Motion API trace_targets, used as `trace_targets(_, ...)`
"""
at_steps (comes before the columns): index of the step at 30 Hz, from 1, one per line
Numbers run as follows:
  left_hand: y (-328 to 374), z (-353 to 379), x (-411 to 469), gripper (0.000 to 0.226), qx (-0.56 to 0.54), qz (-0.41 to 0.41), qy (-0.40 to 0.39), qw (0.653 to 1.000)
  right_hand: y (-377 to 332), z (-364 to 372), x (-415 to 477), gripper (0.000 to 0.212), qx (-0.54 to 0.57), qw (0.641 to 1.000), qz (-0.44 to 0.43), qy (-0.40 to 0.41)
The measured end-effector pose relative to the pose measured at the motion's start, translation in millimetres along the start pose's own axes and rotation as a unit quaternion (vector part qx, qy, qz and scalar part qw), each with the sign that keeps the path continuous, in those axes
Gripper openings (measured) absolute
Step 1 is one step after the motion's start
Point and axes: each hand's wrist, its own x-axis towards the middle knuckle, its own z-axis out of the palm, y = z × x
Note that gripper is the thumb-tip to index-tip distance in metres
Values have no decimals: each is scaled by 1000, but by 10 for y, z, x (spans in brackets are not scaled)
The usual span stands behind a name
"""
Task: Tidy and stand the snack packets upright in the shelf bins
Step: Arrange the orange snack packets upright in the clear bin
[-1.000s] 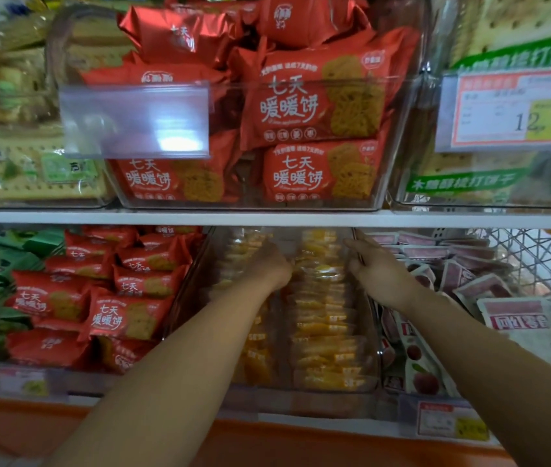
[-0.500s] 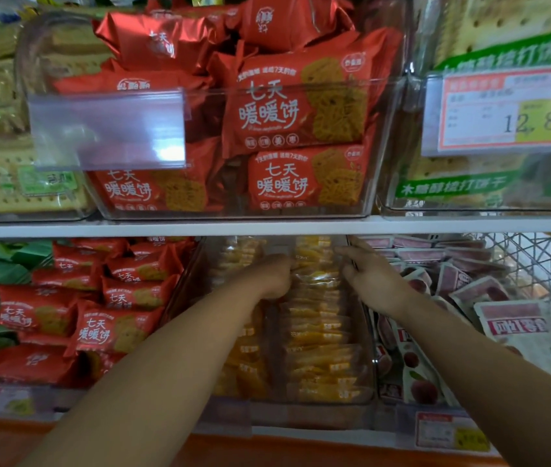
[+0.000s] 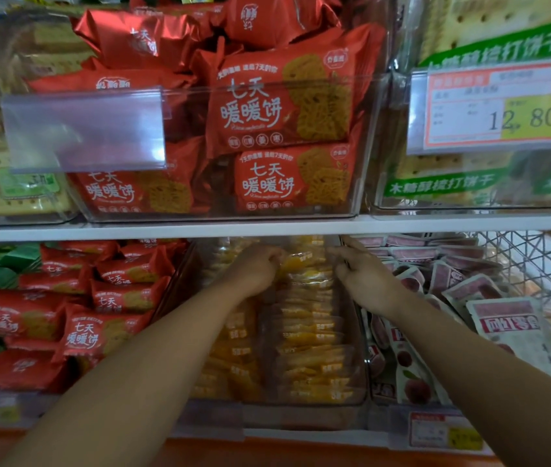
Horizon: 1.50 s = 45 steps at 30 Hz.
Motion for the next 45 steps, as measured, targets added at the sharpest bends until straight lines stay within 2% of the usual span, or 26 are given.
trace_targets(4,46,57,9,26,-55,-8,-6,998,-3,-9,-8,40,11,1000,-18,3)
trace_targets(9,124,99,60,30,-23,-3,-47,999,-16,-6,-13,42,50,998,-35,25)
trace_targets(15,171,187,84,28,-34,-48,-71,996,-16,-11,1,35,2,1000,-20,2)
trace_targets(19,195,233,30,29,-32,-48,-33,998,-32,-5,15,33,-21,1000,-13,-5)
trace_targets(23,117,248,-19,26,-43,-46,44,997,-48,-18,6,33,-33,999,-7,-19)
trace_targets(28,56,325,-20,79,-118,-121,38,985,-77,-30,-34,35,-19,1000,-4,-15)
trace_targets(33,43,332,52,91,-238,-143,38,960,-82,-59,-45,40,-28,999,-8,-18)
trace_targets(36,-387,547,521,83,-287,-185,65,938,-81,-52,-52,40,-18,1000,-4,-13)
trace_targets(38,-301,509,503,73,-307,-187,62,931,-79,-47,-51,39,-13,1000,-3,-16)
trace_targets(41,120,317,181,44,-267,-135,59,952,-65,-54,-49,40,-14,1000,-2,-19)
trace_targets(43,123,310,170,41,-219,-106,59,968,-64,-58,-44,43,-8,1000,-4,-17)
trace_targets(45,100,293,129,48,-190,-99,42,976,-60,-51,-35,46,-6,1000,-8,-10)
